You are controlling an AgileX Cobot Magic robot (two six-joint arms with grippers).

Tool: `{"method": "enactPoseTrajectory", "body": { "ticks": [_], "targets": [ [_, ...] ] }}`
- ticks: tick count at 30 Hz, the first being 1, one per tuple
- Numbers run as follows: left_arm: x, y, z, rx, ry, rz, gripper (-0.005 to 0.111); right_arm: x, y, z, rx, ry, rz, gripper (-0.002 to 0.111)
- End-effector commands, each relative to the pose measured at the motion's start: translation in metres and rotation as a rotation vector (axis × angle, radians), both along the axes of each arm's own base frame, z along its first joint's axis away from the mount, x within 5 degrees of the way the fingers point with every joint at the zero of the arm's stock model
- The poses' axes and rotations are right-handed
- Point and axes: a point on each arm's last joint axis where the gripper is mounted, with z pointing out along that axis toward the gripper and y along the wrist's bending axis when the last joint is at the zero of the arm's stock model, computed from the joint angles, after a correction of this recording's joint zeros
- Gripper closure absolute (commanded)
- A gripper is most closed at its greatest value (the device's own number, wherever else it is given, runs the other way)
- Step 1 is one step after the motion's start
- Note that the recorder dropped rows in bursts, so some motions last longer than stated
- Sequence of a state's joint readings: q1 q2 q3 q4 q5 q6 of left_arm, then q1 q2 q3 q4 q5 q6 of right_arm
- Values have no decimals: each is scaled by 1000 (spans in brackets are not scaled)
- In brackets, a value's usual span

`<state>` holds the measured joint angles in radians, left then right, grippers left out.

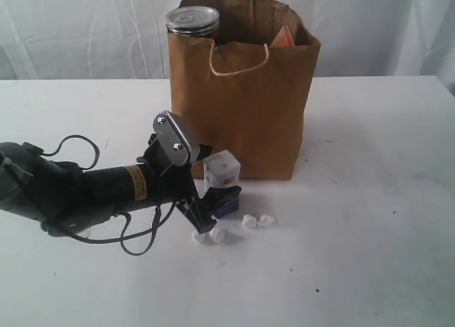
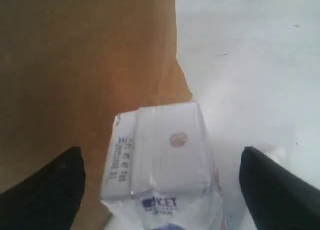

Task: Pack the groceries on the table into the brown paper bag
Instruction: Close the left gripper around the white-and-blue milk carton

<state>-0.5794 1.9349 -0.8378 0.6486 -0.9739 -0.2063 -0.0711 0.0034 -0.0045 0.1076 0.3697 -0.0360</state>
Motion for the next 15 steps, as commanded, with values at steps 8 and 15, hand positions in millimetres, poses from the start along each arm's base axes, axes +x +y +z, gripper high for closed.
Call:
{"method": "enactPoseTrajectory", "body": {
  "ticks": [8,15],
  "targets": [
    [4,-3,-10,72,-12,-13,74,0,-1,-1,-13,-3,-6,108],
    [3,-4,8,0,-72,-31,107,0,-1,-1,-13,-3,-6,108]
  ]
}}
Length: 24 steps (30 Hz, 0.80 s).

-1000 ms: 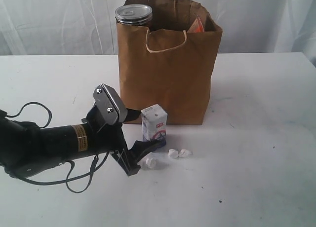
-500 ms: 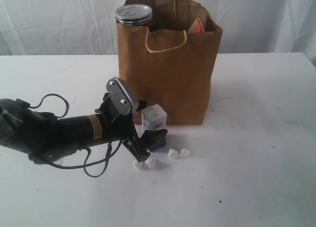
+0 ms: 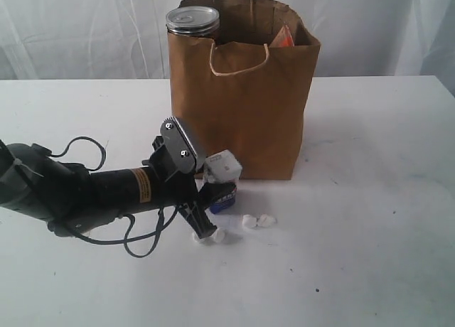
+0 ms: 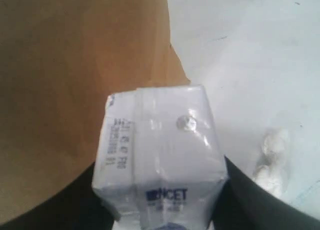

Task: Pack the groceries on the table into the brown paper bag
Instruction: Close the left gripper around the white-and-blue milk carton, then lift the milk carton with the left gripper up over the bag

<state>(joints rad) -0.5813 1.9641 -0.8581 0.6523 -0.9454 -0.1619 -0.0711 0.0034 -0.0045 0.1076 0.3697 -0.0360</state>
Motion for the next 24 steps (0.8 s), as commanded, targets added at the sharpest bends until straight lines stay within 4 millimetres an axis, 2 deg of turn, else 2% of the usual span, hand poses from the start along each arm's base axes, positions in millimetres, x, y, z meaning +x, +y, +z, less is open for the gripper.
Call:
{"method": "enactPoseTrajectory", "body": {
  "ticks": [1,6,10,14,24],
  "targets": [
    [-1,-3,25,-84,-80,-28,107,0,-1,-1,-13,-3,-6,108],
    [-5,2,55,-119,-89,2,107,0,-1,-1,-13,-3,-6,108],
    [-7,9,63,-64,-1,59,107,0,-1,-1,11,-4,-13,108],
    [-12,19,80,-20,55,131,107,0,-1,-1,11,-4,-13,108],
    [-35,39,151,-91,-81,171,107,0,-1,-1,11,-4,-13,108]
  ]
}}
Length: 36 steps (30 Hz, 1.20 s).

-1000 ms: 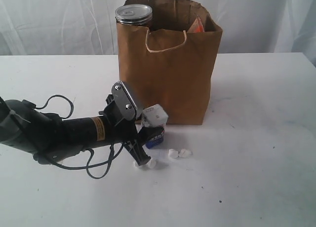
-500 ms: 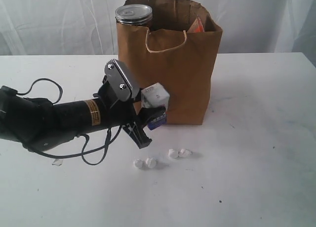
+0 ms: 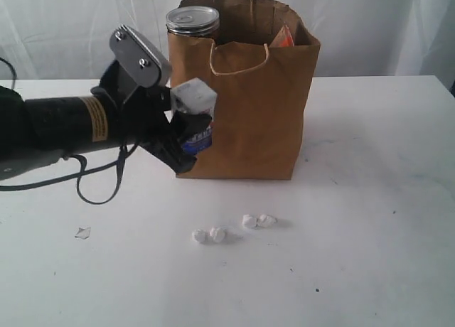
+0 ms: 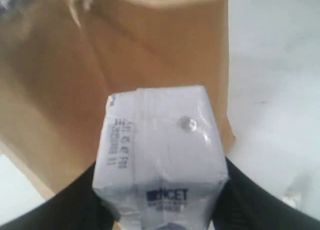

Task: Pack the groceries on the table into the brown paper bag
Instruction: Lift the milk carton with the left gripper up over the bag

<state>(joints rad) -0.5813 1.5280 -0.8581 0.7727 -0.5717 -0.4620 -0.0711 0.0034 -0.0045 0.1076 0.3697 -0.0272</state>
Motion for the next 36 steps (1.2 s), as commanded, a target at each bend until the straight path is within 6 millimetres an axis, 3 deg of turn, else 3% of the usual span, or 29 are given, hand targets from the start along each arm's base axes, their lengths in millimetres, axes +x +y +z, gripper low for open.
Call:
{"method": "enactPoseTrajectory", "body": {
  "ticks": [1,5,12,17,20,28,33,36],
  "targets": [
    [-13,10,34,-46,-76,15,107,0,-1,-1,3,-3,-11,108],
    [-21,17,51,-64,-118,26,107,0,-1,-1,3,-3,-11,108],
    [-23,19,58,-71,-162,27,107,0,-1,-1,3,-3,-11,108],
    [-24,16,72,-125,-330,-7,107,0,-1,-1,3,-3,-11,108],
    [-23,19,84,-227,-415,29,107,0,-1,-1,3,-3,-11,108],
    [-12,42,104,-653,-339,310,107,0,-1,-1,3,-3,-11,108],
    [-5,39,102,-893,-260,284,107,0,-1,-1,3,-3,-11,108],
    [5,30,95,-941,-205,251,107,0,-1,-1,3,-3,-11,108]
  ]
}}
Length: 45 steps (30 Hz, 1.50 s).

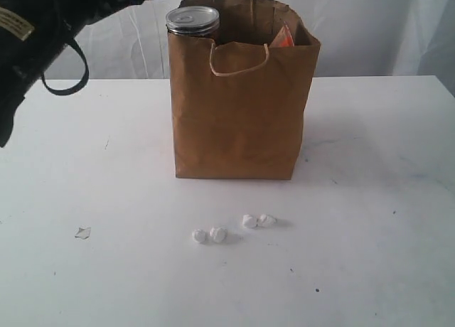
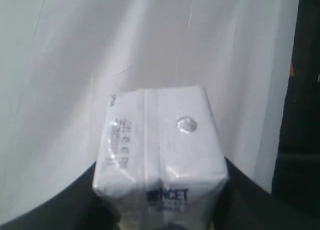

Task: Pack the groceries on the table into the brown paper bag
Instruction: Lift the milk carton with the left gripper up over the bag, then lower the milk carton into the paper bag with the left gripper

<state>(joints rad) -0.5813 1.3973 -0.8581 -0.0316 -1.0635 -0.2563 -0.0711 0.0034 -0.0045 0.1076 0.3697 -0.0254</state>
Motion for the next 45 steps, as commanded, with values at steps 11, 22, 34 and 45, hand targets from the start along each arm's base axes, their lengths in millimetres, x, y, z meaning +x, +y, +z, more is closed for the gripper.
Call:
{"method": "enactPoseTrajectory", "body": {
  "ticks": [11,22,34,45],
  "targets": [
    [45,-68,10,19,-204,-333,107,0,-1,-1,1,-3,-10,108],
    [81,-89,-19,170,-88,-277,107,0,-1,-1,1,-3,-10,108],
    [84,-90,-28,236,-17,-266,107,0,-1,-1,1,-3,-10,108],
    [83,-92,-29,176,46,-325,70,0,-1,-1,1,-3,-10,108]
  ]
}}
